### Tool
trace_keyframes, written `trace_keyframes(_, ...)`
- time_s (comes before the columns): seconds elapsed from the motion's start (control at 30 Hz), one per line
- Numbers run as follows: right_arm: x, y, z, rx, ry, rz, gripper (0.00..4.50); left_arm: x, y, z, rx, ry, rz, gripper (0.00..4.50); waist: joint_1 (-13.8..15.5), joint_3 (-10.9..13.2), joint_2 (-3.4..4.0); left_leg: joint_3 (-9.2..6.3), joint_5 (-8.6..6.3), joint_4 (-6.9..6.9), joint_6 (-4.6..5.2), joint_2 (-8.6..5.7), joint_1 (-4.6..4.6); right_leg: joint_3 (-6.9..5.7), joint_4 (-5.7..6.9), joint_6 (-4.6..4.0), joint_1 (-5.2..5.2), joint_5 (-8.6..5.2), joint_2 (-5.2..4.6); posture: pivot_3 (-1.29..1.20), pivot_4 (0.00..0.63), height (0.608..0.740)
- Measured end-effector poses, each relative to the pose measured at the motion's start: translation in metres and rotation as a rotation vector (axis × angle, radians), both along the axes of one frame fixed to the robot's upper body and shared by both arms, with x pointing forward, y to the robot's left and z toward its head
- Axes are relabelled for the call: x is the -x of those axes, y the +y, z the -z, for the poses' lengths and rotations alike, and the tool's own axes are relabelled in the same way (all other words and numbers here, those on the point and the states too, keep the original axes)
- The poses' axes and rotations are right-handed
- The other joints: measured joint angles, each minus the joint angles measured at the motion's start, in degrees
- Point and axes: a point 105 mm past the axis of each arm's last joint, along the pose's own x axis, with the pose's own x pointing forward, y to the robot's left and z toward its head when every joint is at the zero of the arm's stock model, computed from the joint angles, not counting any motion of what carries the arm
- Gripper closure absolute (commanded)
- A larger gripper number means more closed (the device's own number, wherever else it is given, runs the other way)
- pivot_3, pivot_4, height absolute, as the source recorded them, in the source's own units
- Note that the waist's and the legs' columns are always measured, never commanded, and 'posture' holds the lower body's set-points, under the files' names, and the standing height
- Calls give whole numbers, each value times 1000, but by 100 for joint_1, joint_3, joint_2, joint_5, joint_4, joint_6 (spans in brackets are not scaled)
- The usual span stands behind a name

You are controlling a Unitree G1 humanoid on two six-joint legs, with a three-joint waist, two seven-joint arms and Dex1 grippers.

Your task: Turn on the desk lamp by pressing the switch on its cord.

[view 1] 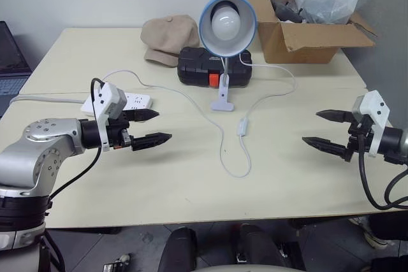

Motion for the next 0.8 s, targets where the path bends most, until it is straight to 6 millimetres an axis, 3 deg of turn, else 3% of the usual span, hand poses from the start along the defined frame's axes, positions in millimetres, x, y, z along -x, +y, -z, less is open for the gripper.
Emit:
trace_keyframes(0.27,-1,5,0,-9,-2,-15,41,2,-1,1,-1,8,19,0,-2,1,2,-22,0,-1,0,-5,-1,-19,-10,0,18,0,-4,0,150,740)
trace_keyframes(0.47,-1,7,0,2,-13,-16,41,1,-1,2,-10,7,17,0,2,13,21,-205,3,1,-1,-22,-1,-206,-89,-14,140,-7,-18,0,150,740)
trace_keyframes(0.8,-3,6,0,-4,-19,8,41,2,-2,2,-12,12,35,0,132,16,26,-177,6,-4,-7,-10,3,-184,-83,-31,122,-18,-10,0,150,740)
